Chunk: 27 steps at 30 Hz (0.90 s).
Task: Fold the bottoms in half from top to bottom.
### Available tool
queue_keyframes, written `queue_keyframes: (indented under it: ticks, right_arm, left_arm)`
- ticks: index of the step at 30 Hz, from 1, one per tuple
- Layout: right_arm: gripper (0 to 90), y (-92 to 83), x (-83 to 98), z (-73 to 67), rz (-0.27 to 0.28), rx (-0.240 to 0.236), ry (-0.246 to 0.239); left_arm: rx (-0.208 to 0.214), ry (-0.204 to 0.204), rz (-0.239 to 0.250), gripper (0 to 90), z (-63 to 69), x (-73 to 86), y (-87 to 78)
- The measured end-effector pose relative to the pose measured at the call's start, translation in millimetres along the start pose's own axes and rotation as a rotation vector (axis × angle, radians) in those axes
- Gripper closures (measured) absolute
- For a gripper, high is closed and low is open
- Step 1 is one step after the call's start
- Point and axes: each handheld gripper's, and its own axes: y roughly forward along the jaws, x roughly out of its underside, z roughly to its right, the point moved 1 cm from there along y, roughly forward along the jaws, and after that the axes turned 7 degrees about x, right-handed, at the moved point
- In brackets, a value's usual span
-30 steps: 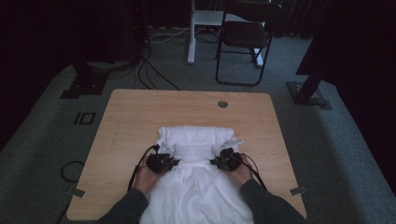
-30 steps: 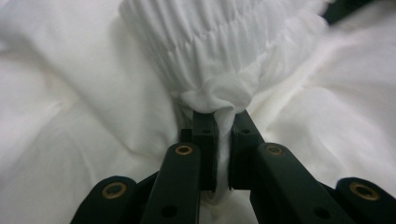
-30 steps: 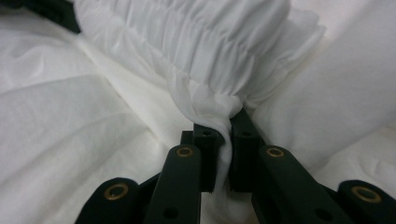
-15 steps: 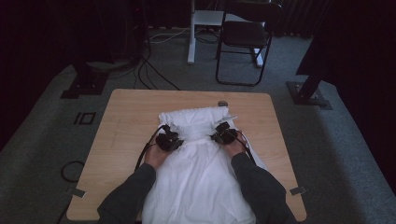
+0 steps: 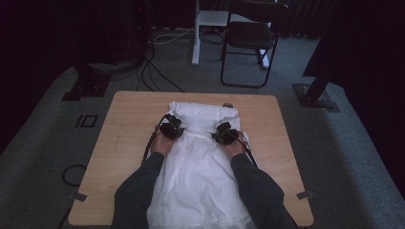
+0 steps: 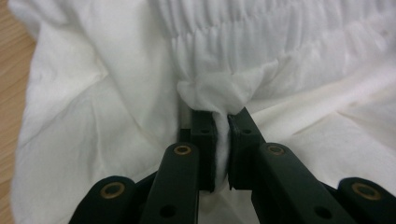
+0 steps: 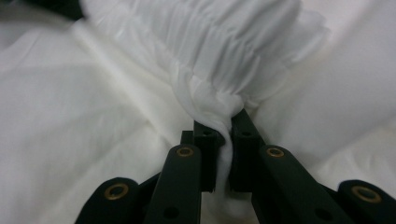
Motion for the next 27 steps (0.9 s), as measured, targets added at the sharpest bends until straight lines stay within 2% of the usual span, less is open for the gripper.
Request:
queue_keyframes:
  ticks: [1,3,4,6,7,9,10,11,13,14,15,17,20,22,23,24,27]
  right_arm:
    - [83.9,1.8,-1.7,4.0,-0.004,-0.009,0.030]
    - [84.3,2.2,-3.1,8.0,-0.005,-0.021,0.051]
    - [84.7,0.3,-3.1,9.5,0.000,-0.026,0.053]
    - [85.0,-11.1,-5.5,15.7,0.048,-0.054,0.095]
    - [85.0,-17.3,-7.4,18.3,0.072,-0.069,0.110]
    - [85.1,-43.3,-15.6,23.1,0.181,-0.116,0.152]
    - [85.2,-53.3,-18.9,23.5,0.218,-0.126,0.160]
    - [85.2,-66.9,-23.9,23.5,0.264,-0.129,0.151]
    - [85.2,-94.7,-34.1,22.3,0.345,-0.122,0.118]
    - [85.2,-111.7,-39.1,21.9,0.382,-0.123,0.100]
    - [85.2,-123.7,-41.6,20.9,0.403,-0.123,0.083]
    - [85.2,-140.0,-42.1,17.7,0.412,-0.128,0.051]
    - [85.2,-156.2,-29.6,8.6,0.398,-0.137,-0.027]
    - [85.2,-160.2,-13.7,2.5,0.374,-0.155,-0.055]
    - [85.2,-157.1,7.0,-4.4,0.323,-0.177,-0.068]
    - [85.2,-157.1,7.0,-4.4,0.323,-0.177,-0.068]
    - [85.0,-141.4,43.6,-15.4,0.208,-0.203,-0.092]
  left_arm:
    - [-0.007,-0.004,0.007,85.1,1.8,-1.6,-0.6]
    - [0.005,-0.035,0.050,86.3,3.2,-2.2,-5.0]
    - [0.024,-0.047,0.084,86.4,2.5,-2.1,-10.8]
    - [0.066,-0.071,0.147,86.5,-0.1,-3.9,-24.1]
    - [0.096,-0.091,0.206,86.5,-1.3,-6.9,-38.3]
    - [0.142,-0.113,0.314,86.6,-0.3,-12.4,-64.5]
    - [0.171,-0.127,0.380,86.7,2.4,-16.0,-80.2]
    - [0.193,-0.125,0.425,86.7,6.2,-19.7,-95.5]
    - [0.214,-0.078,0.491,86.7,18.9,-25.1,-125.9]
    - [0.220,-0.053,0.504,86.7,24.9,-25.3,-136.2]
    - [0.223,-0.036,0.506,86.7,29.3,-24.3,-142.7]
    - [0.229,0.001,0.505,86.6,39.7,-17.5,-155.3]
    - [0.270,0.018,0.484,86.5,53.1,4.2,-161.9]
    - [0.300,0.025,0.440,86.3,62.8,23.4,-157.3]
    - [0.312,0.026,0.407,86.1,67.4,33.6,-152.6]
    - [0.321,0.024,0.371,86.1,71.4,44.1,-146.4]
    - [0.347,0.012,0.252,86.0,79.4,73.3,-122.0]
